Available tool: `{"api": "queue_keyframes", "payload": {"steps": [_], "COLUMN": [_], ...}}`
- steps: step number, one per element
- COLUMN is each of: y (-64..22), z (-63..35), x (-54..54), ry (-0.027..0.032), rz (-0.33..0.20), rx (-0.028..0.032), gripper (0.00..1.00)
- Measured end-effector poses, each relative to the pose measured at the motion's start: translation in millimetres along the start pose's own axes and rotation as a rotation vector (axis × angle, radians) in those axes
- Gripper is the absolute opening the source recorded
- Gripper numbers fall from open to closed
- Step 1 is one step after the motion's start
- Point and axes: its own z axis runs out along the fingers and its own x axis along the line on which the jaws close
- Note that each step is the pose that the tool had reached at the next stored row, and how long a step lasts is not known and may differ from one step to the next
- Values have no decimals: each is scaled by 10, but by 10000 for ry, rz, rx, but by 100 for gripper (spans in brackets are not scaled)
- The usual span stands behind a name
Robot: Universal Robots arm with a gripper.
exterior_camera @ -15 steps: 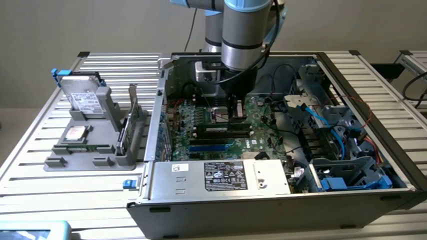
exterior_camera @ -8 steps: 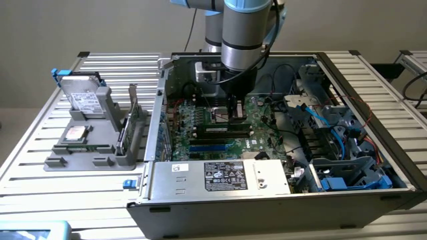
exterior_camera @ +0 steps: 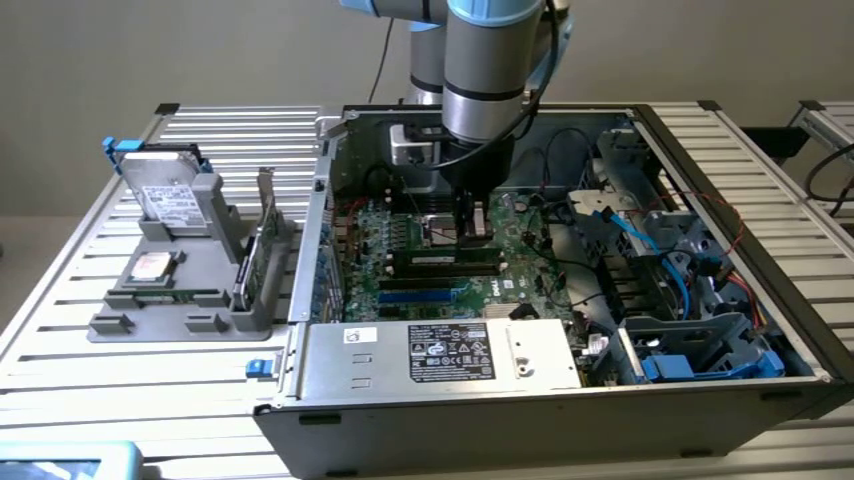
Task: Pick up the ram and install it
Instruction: 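Insert the ram into the slot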
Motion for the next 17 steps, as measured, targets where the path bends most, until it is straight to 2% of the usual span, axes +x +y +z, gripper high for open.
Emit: {"api": "queue_keyframes", "payload": {"steps": [17], "y": [5], "z": [7], "x": [10], "ry": [6], "rz": [3], "rx": [46], "gripper": [13]}}
